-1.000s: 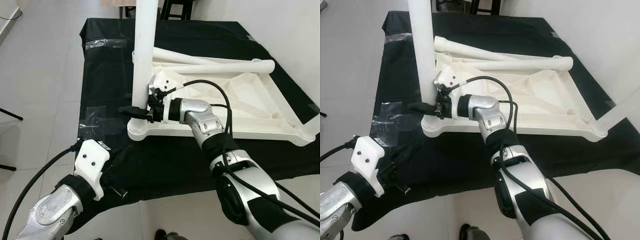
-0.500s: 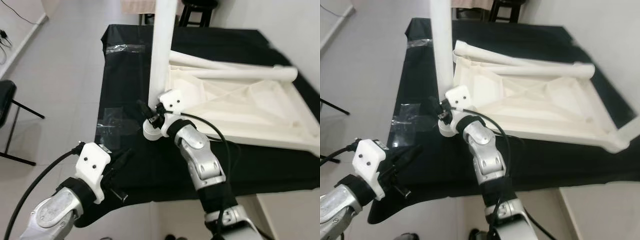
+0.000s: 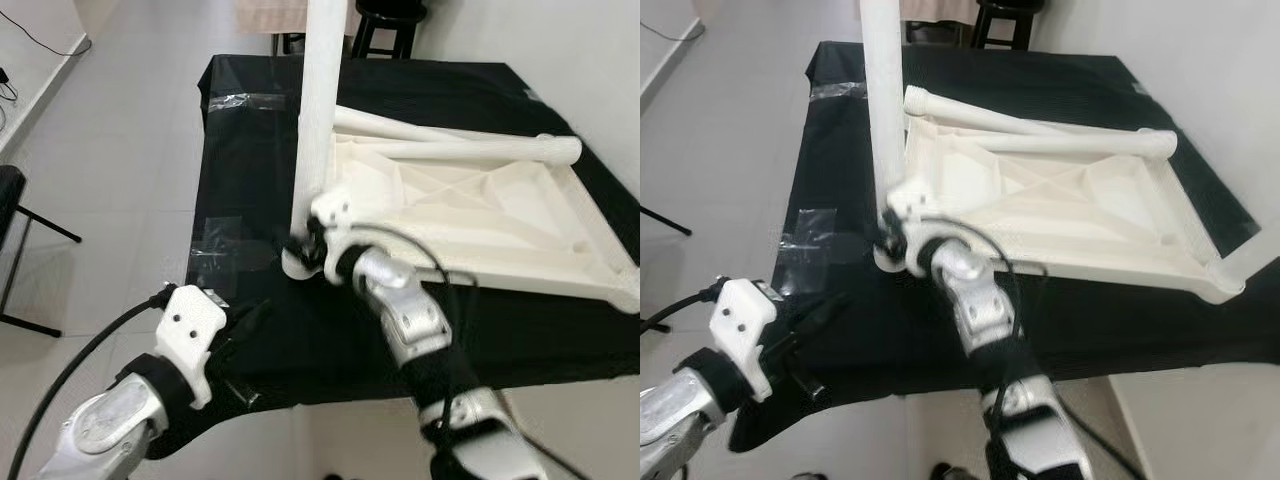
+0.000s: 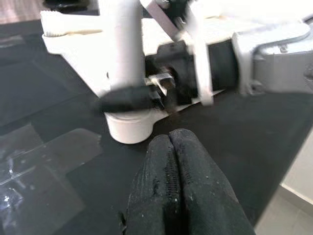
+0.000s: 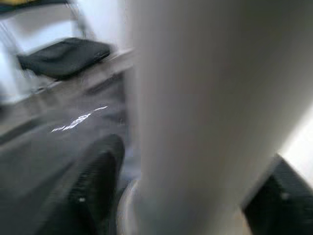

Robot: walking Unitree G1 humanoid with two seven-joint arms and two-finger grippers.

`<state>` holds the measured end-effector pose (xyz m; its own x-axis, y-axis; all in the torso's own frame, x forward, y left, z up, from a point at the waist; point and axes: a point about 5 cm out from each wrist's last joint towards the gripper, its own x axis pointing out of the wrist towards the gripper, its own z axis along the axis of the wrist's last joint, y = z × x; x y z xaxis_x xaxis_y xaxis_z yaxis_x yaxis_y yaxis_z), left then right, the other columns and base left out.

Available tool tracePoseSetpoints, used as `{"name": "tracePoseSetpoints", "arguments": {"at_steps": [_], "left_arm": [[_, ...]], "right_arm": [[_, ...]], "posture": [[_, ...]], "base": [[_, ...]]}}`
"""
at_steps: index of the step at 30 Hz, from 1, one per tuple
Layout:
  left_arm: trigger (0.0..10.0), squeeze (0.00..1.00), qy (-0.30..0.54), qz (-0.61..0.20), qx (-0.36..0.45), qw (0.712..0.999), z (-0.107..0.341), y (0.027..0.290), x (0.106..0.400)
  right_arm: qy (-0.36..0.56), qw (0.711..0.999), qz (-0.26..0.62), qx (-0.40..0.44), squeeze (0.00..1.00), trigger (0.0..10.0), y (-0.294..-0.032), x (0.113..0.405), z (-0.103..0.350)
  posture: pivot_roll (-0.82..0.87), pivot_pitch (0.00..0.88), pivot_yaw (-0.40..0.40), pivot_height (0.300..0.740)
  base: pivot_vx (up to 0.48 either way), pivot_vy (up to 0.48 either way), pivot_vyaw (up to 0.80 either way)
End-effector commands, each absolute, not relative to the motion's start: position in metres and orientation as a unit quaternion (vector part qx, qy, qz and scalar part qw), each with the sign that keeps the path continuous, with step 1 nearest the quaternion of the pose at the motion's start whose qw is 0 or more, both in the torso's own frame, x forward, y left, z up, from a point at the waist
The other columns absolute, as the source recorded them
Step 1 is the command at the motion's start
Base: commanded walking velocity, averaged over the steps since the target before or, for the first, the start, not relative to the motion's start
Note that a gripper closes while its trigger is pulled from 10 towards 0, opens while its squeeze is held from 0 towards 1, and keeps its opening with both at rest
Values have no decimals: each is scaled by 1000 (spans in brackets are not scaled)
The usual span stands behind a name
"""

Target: Building children table

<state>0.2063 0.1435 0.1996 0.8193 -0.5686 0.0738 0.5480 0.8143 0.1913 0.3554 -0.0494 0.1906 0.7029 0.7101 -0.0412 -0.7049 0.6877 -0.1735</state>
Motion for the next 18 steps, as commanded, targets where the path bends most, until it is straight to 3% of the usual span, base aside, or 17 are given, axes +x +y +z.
{"name": "tracePoseSetpoints", "arguments": {"at_steps": [1,2,3,4,5,7,9,11,12,18], "left_arm": [[10000,0,-55,-305,73,948,197,139,205],[10000,0,-55,-305,73,948,197,139,205],[10000,0,-55,-306,73,948,196,138,205],[10000,0,-55,-306,73,948,196,138,205],[10000,0,-56,-306,72,947,196,137,205],[10000,0,-56,-306,72,947,196,137,205],[10000,0,-57,-303,74,948,196,137,206],[10000,0,-58,-302,74,949,196,137,206],[10000,0,-58,-300,75,949,196,137,206],[10000,0,-57,-301,74,949,195,137,205]], "right_arm": [[-65,858,505,-73,380,10000,-43,347,218],[-65,858,505,-73,380,10000,-43,347,218],[-82,812,573,-74,0,10000,-46,345,230],[-82,812,573,-74,0,10000,-46,345,230],[-89,778,617,-83,0,10000,-49,345,236],[-89,778,617,-83,0,10000,-49,345,236],[-62,741,663,-89,0,10000,-53,353,234],[-53,735,670,-90,0,10000,-54,356,233],[-47,726,681,-88,0,0,-53,360,235],[-49,720,686,-88,0,0,-50,361,241]], "posture": [[138,221,-128,740],[138,221,-128,740],[143,218,-135,740],[143,218,-135,740],[144,217,-137,740],[144,217,-137,740],[152,213,-150,740],[154,213,-151,740],[154,212,-150,740],[155,209,-148,740]], "base": [[0,0,0],[0,0,0],[0,0,0],[0,0,0],[0,0,0],[0,0,0],[0,0,0],[0,0,0],[0,0,0],[0,0,0]]}}
